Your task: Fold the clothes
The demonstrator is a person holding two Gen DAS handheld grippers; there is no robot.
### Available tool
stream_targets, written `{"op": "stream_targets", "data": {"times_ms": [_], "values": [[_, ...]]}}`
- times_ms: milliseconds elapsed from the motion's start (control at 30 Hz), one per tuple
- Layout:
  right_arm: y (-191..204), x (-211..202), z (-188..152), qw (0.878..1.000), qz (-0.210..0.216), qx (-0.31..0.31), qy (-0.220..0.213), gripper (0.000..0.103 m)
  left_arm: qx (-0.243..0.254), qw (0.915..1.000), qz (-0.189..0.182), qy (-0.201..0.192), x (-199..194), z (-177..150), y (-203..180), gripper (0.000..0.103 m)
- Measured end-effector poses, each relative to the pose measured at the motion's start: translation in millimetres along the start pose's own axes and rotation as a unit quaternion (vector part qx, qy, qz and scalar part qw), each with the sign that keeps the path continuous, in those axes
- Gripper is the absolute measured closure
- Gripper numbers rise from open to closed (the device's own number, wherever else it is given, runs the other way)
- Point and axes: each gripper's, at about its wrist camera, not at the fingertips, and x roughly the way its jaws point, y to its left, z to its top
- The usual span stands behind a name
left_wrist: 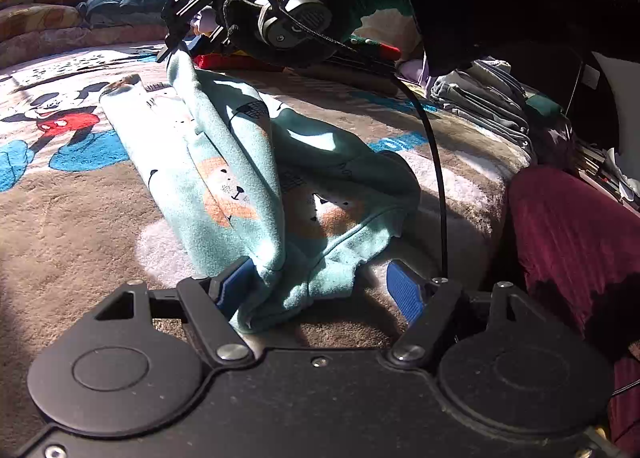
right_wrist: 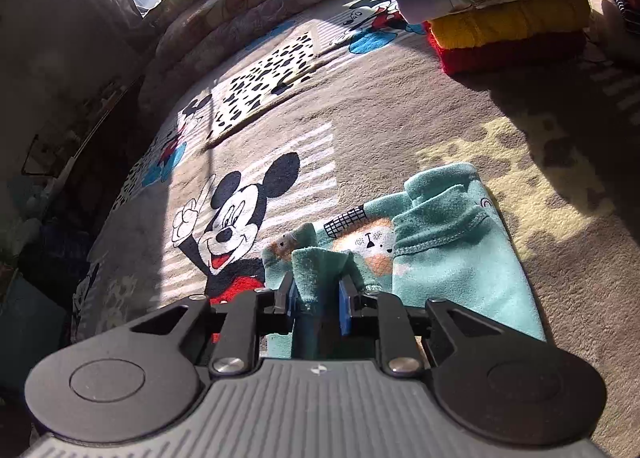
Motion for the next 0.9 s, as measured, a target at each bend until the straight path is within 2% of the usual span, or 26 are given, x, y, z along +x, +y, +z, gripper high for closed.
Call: {"op": "stream_targets", "data": {"times_ms": [100, 167, 333, 500, 533, 567, 600, 767, 900], "values": [[1.7, -10.7, 1.8, 0.999, 0.025, -0.034, -0.018, 0.067, -0.002, 1.0, -0.002, 0.0, 0.0, 0.2, 1.1, 0.03], [-1.0, -17.8, 4.0, 0.998, 0.023, -0.061, -0.025, 0.066, -0.003, 1.0, -0.003, 0.0, 0.0, 0.4, 1.3, 0.03], [-13.7, -13.2, 1.0, 0.99, -0.01, -0.137, -0.002, 0.066, -0.002, 1.0, -0.001, 0.0, 0.3, 0.2, 0.0, 0.029], [-31.3, 0.2, -5.7, 0.99, 0.004, -0.14, 0.028, 0.067, -0.003, 1.0, -0.002, 0.001, 1.1, 0.5, 0.4, 0.028], [-31.8, 0.9, -7.1, 0.989, 0.008, -0.142, 0.031, 0.071, -0.003, 1.0, -0.003, 0.001, 1.3, 0.4, 0.5, 0.028], [-31.9, 0.9, -8.6, 0.989, 0.011, -0.145, 0.032, 0.086, -0.003, 1.0, -0.003, 0.001, 1.5, 0.4, 0.7, 0.028], [-32.0, 0.2, -9.7, 0.989, 0.02, -0.145, 0.033, 0.093, -0.004, 1.0, -0.004, 0.001, 1.6, 0.5, 1.1, 0.028], [-22.4, -25.8, -8.8, 0.983, 0.069, -0.167, -0.017, 0.094, -0.023, 0.9997, -0.013, -0.002, 0.1, 0.4, 5.2, 0.028], [-14.5, -43.8, -4.3, 0.975, 0.118, -0.183, -0.049, 0.094, -0.083, 0.9956, -0.042, -0.015, -4.4, -0.6, 19.8, 0.027]]}}
